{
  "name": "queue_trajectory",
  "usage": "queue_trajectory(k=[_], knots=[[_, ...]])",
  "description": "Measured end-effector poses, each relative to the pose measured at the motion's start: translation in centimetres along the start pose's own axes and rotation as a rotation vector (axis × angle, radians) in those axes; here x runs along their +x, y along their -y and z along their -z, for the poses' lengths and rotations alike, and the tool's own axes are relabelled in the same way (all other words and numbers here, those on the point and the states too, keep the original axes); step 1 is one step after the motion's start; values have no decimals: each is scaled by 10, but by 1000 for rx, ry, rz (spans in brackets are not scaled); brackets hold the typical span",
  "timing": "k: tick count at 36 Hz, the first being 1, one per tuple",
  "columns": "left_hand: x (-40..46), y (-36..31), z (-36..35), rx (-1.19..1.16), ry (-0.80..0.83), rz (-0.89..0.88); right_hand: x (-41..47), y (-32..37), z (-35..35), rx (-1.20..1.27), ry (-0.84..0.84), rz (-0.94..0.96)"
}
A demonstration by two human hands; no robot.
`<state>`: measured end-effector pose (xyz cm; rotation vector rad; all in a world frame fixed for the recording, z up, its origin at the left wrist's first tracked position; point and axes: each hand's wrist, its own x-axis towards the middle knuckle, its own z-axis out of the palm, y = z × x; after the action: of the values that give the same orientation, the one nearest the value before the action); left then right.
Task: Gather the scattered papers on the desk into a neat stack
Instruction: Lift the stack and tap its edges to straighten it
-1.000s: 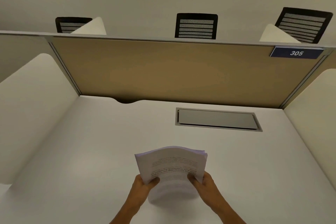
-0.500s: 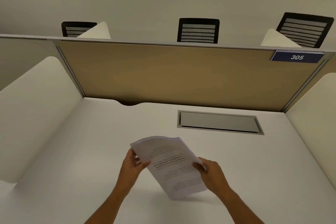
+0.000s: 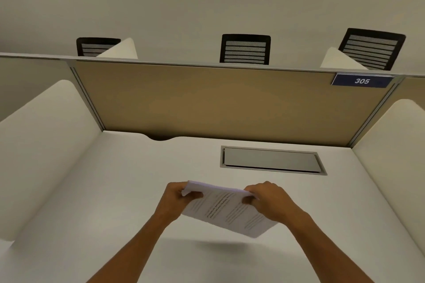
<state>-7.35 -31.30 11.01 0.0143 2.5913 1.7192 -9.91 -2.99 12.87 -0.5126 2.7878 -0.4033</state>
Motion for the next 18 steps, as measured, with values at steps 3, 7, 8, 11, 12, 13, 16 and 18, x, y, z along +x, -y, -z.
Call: queue_trajectory(k=[3,7,8,11,12,13,16,18], knots=[[-5,7,-3,-42,-30,89,-7,-16,2,106,76,-6],[-13,19,-1,-143,-75,197,-16,-47,-2,332,63,-72],[-14,23,-1,-162,-72,219,-18,-53,-4,432,46,-99],[-18,34,-1,-185,-68,271,-26,-64,-14,743,-31,-136],[-20,37,-2,-194,-72,283,-30,-65,-19,840,-57,-127],[-21,39,-3,-202,-73,291,-33,-66,-24,938,-75,-118],[-22,50,-7,-226,-66,327,-38,-67,-47,1175,-77,-144],[-23,55,-9,-228,-69,351,-38,-62,-59,1136,-29,-135]])
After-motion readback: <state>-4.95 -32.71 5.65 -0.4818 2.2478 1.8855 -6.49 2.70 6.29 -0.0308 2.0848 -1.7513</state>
